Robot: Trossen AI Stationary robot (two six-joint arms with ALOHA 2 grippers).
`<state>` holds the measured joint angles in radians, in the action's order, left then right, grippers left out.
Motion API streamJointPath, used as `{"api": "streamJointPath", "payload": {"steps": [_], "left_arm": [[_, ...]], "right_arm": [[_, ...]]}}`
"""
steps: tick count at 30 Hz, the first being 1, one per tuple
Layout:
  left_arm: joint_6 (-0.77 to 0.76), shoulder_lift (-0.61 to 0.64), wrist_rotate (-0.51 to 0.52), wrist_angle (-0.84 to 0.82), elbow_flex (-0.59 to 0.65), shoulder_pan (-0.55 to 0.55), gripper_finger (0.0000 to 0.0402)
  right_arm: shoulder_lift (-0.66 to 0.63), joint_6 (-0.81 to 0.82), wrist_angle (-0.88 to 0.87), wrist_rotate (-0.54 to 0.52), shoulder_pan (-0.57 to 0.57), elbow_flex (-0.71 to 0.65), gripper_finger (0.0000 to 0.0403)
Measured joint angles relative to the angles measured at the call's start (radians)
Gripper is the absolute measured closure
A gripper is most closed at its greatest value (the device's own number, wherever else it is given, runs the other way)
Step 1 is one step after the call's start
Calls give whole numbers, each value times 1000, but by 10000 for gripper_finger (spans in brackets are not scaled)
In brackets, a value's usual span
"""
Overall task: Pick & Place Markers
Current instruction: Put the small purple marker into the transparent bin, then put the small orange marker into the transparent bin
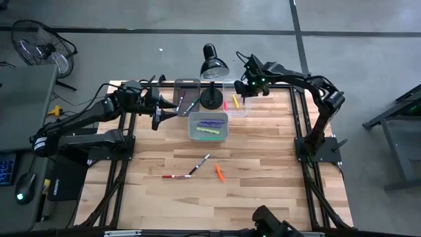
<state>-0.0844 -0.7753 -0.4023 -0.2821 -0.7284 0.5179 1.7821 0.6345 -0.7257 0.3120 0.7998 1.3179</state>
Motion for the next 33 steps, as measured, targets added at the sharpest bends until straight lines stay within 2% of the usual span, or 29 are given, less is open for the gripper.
{"api": "streamJointPath", "payload": {"steps": [3, 7, 17, 23, 33], "left_arm": [[2, 0, -2, 0, 0, 0, 211], [2, 0, -10, 0, 0, 0, 211], [1, 0, -36, -6, 0, 0, 211], [-11, 0, -36, -6, 0, 0, 211], [-25, 0, -53, -24, 0, -1, 211]], "right_arm": [[0, 9, 2, 45, 0, -6, 352], [0, -9, 17, 52, -10, -6, 353], [0, -10, 21, 28, -28, -6, 279], [-8, -19, 18, 41, -26, -6, 264], [-200, -100, -27, -4, -64, -6, 270]]}}
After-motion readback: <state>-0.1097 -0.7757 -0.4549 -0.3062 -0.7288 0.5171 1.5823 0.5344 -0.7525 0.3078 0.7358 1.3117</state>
